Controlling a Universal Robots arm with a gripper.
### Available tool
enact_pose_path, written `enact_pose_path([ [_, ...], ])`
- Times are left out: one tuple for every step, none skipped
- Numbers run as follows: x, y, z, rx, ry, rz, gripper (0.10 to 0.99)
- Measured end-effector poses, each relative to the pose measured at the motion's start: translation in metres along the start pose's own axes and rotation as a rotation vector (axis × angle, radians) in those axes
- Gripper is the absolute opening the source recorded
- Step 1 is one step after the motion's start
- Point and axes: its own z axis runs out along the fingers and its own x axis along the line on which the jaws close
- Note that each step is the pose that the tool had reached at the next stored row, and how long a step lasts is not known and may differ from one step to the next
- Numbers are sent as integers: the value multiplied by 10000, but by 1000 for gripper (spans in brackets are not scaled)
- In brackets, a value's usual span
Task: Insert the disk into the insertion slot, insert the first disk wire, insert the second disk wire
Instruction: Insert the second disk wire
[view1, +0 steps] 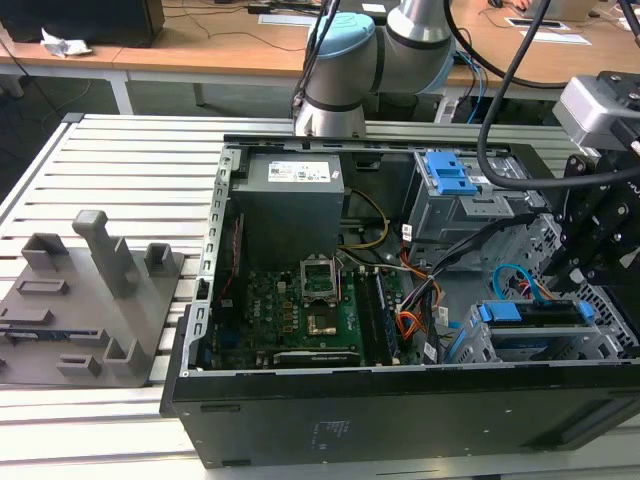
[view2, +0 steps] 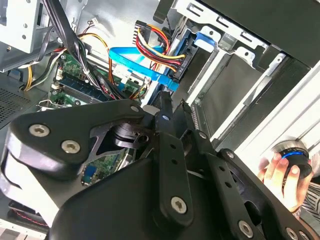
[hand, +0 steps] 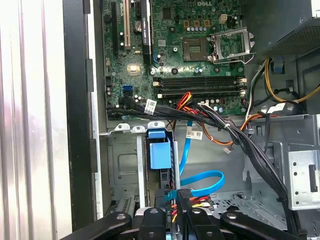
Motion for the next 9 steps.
enact_pose_path([
  [0, 0, 0, 0, 0, 0, 161],
  [0, 0, -1, 0, 0, 1, 102],
  [0, 0, -1, 0, 1, 0, 102],
  [0, 0, -1, 0, 0, 0, 106],
  [0, 0, -1, 0, 1, 0, 106],
  [0, 0, -1, 0, 0, 0, 106],
  [0, 0, -2, 0, 0, 1, 106],
  [0, 0, -2, 0, 0, 1, 106],
  [0, 0, -3, 0, 1, 0, 106],
])
